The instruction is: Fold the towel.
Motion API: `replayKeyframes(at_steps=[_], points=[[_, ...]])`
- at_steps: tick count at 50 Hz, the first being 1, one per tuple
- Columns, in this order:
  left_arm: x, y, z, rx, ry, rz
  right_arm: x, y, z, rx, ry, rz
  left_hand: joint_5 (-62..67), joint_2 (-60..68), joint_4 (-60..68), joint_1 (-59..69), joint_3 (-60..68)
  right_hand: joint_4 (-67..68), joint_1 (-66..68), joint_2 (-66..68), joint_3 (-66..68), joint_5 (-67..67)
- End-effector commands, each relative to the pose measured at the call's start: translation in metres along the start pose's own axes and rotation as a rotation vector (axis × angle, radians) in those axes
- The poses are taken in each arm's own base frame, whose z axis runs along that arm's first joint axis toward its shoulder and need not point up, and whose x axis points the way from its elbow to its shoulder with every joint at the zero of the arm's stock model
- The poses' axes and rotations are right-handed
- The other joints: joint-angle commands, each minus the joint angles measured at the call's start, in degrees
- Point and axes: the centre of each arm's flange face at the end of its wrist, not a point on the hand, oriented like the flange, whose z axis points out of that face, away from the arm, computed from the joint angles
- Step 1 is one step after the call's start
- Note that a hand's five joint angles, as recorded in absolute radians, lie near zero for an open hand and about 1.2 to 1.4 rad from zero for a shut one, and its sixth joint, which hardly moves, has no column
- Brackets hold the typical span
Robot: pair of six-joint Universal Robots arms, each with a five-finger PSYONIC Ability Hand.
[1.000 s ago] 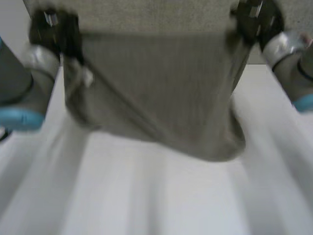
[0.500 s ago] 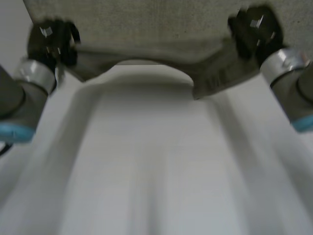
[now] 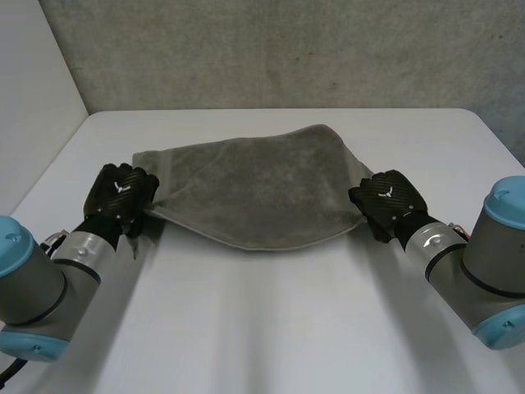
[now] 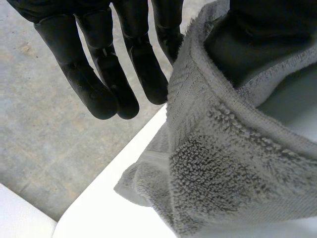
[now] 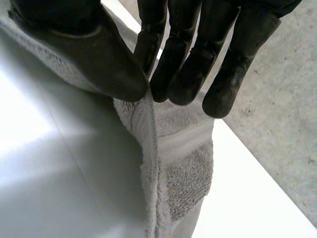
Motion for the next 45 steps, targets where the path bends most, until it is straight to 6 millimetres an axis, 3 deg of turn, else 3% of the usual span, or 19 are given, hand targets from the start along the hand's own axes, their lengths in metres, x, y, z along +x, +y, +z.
replayKeyframes(at_steps=[1, 13, 22, 35, 45], points=[[-0.005, -0.001, 0.003, 0.005, -0.019, -0.008, 0.002, 0.013, 0.008, -0.037, 0.015, 0.004, -15.8, -6.8, -7.3, -0.9, -8.3, -14.5, -14.6, -14.2, -14.8, -15.2], [-0.016, 0.003, 0.005, -0.008, -0.049, -0.011, 0.000, 0.021, 0.012, -0.067, 0.016, 0.011, -15.8, -6.8, -7.3, -0.9, -8.3, -16.8, -17.0, -16.5, -17.2, -17.6], [-0.014, 0.002, 0.005, -0.005, -0.043, -0.021, -0.001, 0.024, 0.004, -0.153, -0.009, 0.046, -15.8, -6.8, -7.3, -0.9, -8.3, -35.0, -35.2, -34.7, -35.3, -35.7], [-0.022, -0.001, 0.018, 0.007, -0.063, -0.042, -0.004, 0.023, -0.002, -0.213, -0.050, 0.074, -15.8, -6.8, -7.3, -0.9, -8.3, -35.7, -35.9, -35.4, -36.0, -36.4], [-0.022, 0.008, 0.026, -0.080, -0.027, -0.118, -0.004, 0.023, -0.001, -0.212, -0.050, 0.074, -15.8, -6.8, -7.3, -0.9, -8.3, -36.0, -36.2, -35.7, -36.3, -36.7]])
